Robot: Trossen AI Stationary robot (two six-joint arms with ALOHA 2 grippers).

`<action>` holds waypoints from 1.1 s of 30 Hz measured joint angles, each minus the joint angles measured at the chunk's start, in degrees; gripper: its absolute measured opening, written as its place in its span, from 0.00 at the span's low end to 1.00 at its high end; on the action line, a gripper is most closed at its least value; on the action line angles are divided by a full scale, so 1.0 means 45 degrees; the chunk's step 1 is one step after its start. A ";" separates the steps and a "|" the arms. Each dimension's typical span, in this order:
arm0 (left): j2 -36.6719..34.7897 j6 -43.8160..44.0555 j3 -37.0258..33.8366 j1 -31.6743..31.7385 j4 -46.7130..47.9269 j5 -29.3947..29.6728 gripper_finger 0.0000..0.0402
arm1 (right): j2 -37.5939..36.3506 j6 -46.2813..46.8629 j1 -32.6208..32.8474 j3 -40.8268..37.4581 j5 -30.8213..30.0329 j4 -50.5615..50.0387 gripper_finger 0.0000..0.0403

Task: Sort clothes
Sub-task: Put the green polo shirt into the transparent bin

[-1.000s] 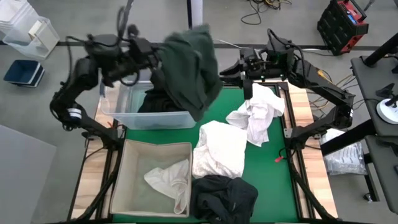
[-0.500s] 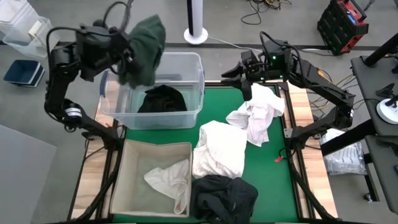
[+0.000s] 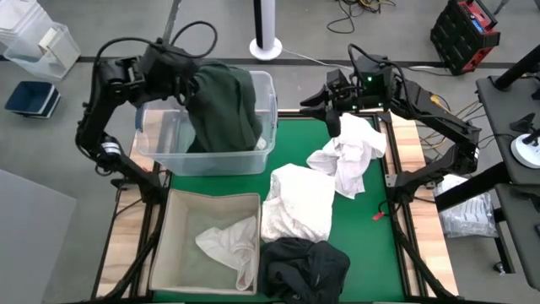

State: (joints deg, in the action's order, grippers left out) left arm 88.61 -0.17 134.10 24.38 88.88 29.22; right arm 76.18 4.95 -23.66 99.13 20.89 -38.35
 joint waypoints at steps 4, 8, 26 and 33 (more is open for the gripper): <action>0.0129 0.0328 0.0005 0.0024 0.0243 0.0047 0.07 | 0.0000 0.0005 0.0000 0.0000 -0.0010 -0.0325 0.35; 0.0122 0.0460 0.0000 0.0024 0.0263 0.0028 0.18 | 0.0000 0.0101 0.0000 0.0000 -0.0018 -0.0632 0.37; 0.0140 0.0250 -0.0087 0.0029 0.0232 -0.2181 0.56 | 0.0000 0.0974 0.0000 -0.0010 -0.0686 -0.3074 0.42; 0.0115 0.0493 -0.0829 0.0140 0.0243 -0.2997 0.56 | 0.0000 0.1273 0.0034 -0.0100 -0.0681 -0.3522 0.45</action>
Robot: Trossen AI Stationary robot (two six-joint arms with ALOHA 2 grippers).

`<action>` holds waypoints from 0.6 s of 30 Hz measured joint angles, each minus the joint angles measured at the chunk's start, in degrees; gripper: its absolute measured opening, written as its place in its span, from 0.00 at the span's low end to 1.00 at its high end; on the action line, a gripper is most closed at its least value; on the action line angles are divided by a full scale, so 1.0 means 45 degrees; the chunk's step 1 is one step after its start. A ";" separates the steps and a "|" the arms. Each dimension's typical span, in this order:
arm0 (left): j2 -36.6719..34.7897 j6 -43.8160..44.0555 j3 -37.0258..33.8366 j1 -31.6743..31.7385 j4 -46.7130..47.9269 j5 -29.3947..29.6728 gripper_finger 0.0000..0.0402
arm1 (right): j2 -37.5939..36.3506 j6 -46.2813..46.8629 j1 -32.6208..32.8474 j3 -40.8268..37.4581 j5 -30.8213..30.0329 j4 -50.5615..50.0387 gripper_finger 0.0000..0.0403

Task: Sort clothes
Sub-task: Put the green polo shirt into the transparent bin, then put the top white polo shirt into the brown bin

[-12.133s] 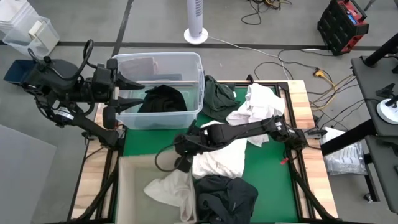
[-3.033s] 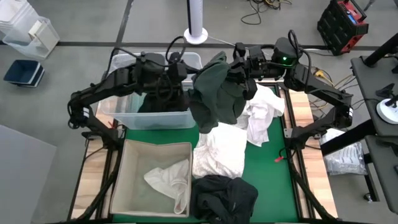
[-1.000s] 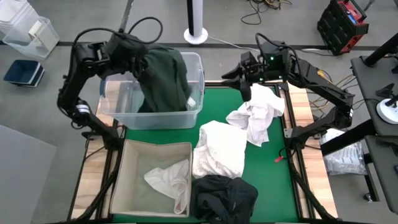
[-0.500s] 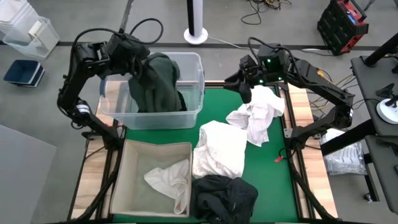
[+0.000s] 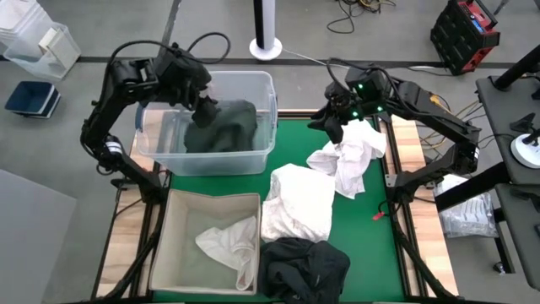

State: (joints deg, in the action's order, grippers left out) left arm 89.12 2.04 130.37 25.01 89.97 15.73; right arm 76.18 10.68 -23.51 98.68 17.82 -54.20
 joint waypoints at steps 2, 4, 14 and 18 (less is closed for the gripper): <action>-0.0044 0.0000 -0.0094 0.0088 0.0010 0.0033 0.56 | 0.0000 0.0000 0.0000 -0.0073 0.0007 -0.0013 0.45; -0.0059 -0.0090 -0.0060 0.0084 0.0008 0.0039 0.56 | 0.0000 -0.0036 0.0000 -0.0156 0.0011 -0.0018 0.45; -0.0585 0.0397 0.0701 -0.0869 -0.1869 -0.0201 0.56 | -0.0033 -0.2148 0.1010 -0.1224 0.0049 0.1777 0.42; -0.0797 0.0606 0.0703 -0.2058 -0.4764 -0.0297 0.56 | -0.0541 -0.2926 0.2086 -0.2507 0.0160 0.4034 0.40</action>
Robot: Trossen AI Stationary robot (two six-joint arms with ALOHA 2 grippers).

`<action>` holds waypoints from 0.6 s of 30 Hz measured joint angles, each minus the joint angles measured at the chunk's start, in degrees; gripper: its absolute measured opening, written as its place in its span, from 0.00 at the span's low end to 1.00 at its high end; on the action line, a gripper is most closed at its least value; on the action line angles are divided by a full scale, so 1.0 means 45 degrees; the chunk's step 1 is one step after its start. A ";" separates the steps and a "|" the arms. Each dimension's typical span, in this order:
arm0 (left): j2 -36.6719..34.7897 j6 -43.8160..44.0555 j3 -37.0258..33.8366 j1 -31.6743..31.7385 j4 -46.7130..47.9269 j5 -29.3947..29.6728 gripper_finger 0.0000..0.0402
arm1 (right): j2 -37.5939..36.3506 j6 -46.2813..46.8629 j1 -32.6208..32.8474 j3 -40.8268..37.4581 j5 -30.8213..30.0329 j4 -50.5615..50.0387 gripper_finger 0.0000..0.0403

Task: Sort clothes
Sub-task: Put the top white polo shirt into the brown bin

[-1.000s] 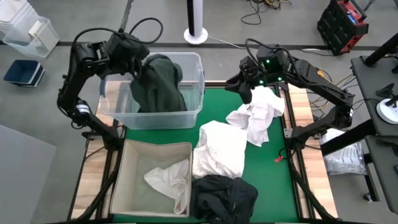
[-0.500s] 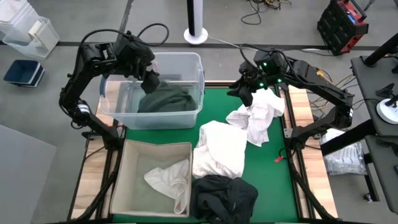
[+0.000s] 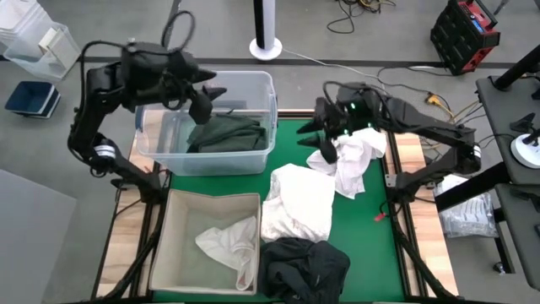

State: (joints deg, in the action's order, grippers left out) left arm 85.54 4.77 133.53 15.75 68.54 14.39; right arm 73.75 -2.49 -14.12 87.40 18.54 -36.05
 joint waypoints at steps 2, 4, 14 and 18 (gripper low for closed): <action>0.0026 0.0058 0.0000 -0.0546 -0.1243 0.0307 0.56 | -0.0489 -0.0303 0.0551 -0.0879 0.0019 0.1067 0.38; 0.0163 0.0052 0.0000 -0.1142 -0.2216 0.1188 0.56 | -0.0969 -0.0571 0.0948 -0.1734 0.0027 0.1781 0.37; 0.1397 0.0455 -0.0005 -0.1814 -0.2850 0.4308 0.56 | -0.3362 -0.0830 0.1139 -0.4634 0.0116 0.2973 0.29; 0.2030 0.1855 -0.0010 -0.1822 -0.2806 0.5555 0.56 | -0.4011 -0.0916 0.1134 -0.5417 0.0112 0.3487 0.26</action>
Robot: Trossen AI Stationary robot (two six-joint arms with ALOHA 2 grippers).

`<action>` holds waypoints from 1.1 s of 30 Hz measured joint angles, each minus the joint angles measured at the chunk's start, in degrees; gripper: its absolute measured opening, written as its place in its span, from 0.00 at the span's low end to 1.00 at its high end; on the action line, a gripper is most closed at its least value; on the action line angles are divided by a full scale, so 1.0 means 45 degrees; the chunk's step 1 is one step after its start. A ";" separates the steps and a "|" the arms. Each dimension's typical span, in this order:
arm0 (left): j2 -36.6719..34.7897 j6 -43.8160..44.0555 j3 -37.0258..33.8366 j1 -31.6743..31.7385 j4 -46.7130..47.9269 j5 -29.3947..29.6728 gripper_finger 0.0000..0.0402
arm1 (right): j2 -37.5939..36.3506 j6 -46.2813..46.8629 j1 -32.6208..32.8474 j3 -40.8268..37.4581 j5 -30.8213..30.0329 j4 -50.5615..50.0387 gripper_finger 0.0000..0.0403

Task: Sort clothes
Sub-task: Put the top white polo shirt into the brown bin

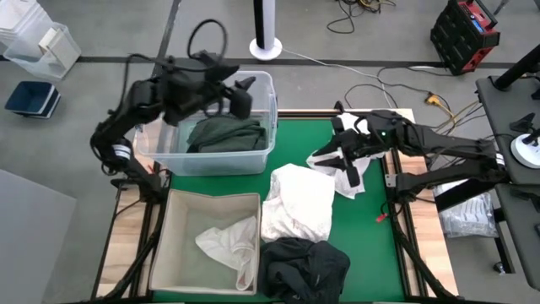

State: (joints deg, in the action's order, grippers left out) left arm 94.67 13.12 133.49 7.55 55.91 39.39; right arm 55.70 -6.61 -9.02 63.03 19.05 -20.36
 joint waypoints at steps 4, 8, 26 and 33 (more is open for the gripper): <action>0.0556 0.0889 0.0000 0.0009 -0.0007 0.0302 0.56 | -0.0496 0.0073 0.0000 -0.0720 0.0003 0.0075 0.24; 0.1046 0.1749 0.0000 -0.0005 -0.0011 0.0277 0.56 | -0.1042 0.0644 0.0000 -0.1402 0.0040 -0.0038 0.21; 0.1841 0.3349 -0.0005 -0.0964 -0.0070 0.0926 0.56 | -0.3093 0.1156 0.0000 -0.3323 0.0097 -0.0248 0.21; 0.1841 0.3351 -0.0005 -0.1456 -0.0060 0.1144 0.56 | -0.3201 0.0981 0.0000 -0.3323 0.0097 -0.0377 0.23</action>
State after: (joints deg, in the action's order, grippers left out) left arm 102.96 28.20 133.47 1.00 55.64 44.54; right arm 41.29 -2.20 -9.02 48.07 19.49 -22.05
